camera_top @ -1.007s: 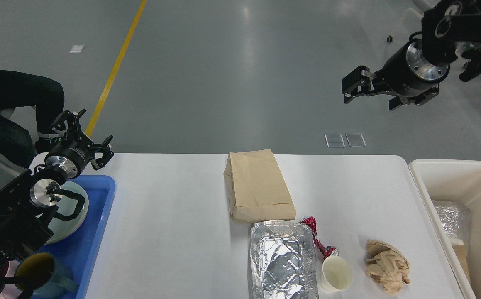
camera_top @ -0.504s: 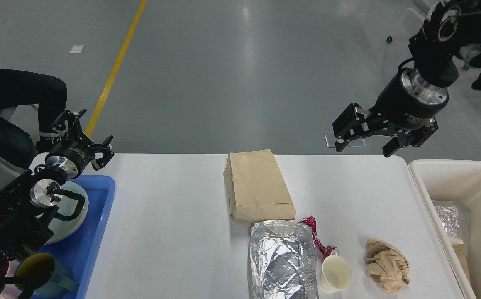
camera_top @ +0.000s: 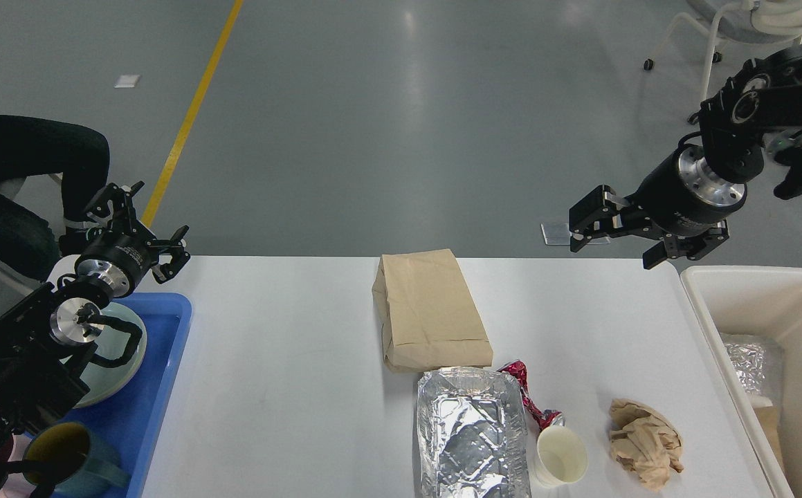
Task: Tidy desktop
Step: 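Move the right gripper over the upright brown paper bag, then grasp the top of the upright brown paper bag with the right gripper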
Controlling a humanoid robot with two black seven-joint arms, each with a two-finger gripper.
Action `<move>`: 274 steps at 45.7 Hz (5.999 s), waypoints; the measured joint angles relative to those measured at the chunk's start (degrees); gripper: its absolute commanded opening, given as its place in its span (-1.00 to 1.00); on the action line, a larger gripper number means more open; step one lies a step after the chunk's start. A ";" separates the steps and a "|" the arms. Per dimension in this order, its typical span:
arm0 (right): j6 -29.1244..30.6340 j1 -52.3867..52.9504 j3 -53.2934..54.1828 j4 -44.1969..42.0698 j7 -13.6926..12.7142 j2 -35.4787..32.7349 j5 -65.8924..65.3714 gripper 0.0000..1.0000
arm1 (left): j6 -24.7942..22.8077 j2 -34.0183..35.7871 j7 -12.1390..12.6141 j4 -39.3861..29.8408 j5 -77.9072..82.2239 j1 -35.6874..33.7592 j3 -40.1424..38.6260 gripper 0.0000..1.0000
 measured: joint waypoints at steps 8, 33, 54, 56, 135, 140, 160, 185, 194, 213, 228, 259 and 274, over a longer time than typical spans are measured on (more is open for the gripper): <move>-2.17 -0.10 0.59 -0.41 0.00 0.34 1.41 1.00 | 0.00 0.00 0.00 0.00 0.00 0.00 0.00 0.93; -9.34 -5.60 7.34 -0.91 -0.24 7.08 1.64 1.00 | 0.00 0.00 0.00 -0.06 0.00 0.00 0.00 0.93; -9.38 -20.03 14.79 -13.62 -0.43 23.01 1.67 1.00 | 0.03 0.00 0.00 -0.01 0.00 0.00 0.00 0.93; -9.38 -21.31 14.99 -15.65 -0.44 24.95 1.65 1.00 | 0.03 0.00 0.00 -0.01 0.00 0.00 0.00 0.93; -14.13 -42.18 13.32 -36.11 -0.53 34.24 -4.40 1.00 | 0.02 0.00 0.00 -0.02 0.00 0.00 0.00 0.93; -14.14 -43.12 12.51 -37.54 -0.53 34.12 -4.44 1.00 | 0.02 0.00 0.00 -0.02 0.00 0.00 0.00 0.93; -14.29 -44.88 10.20 -42.38 -0.53 33.67 -4.20 1.00 | 0.01 0.00 0.00 -0.03 0.00 0.00 0.00 0.93; -14.07 -36.73 12.82 -34.75 -0.35 33.52 -3.61 1.00 | 0.01 0.00 0.00 0.00 0.00 0.00 0.00 0.93; -13.45 -35.12 16.52 -34.69 -0.27 32.95 -3.50 1.00 | 0.01 0.00 0.00 -0.01 0.00 0.00 0.00 0.93; -13.68 -28.04 17.52 -19.24 0.14 32.25 -24.94 1.00 | 0.01 0.00 0.00 -0.03 0.00 0.00 0.00 0.93; -19.30 -30.16 20.27 -19.91 -0.30 33.02 -26.31 1.00 | 0.01 0.00 0.00 -0.03 0.00 -0.01 0.00 0.93; -29.88 -37.58 19.77 -21.91 -1.28 34.33 -34.99 1.00 | -0.14 -0.18 -0.10 -0.02 0.00 -0.01 -0.03 0.93; -30.20 -42.52 16.48 -26.43 -4.79 34.24 -35.32 1.00 | -0.15 -0.18 -0.10 0.00 0.00 -0.01 -0.09 0.93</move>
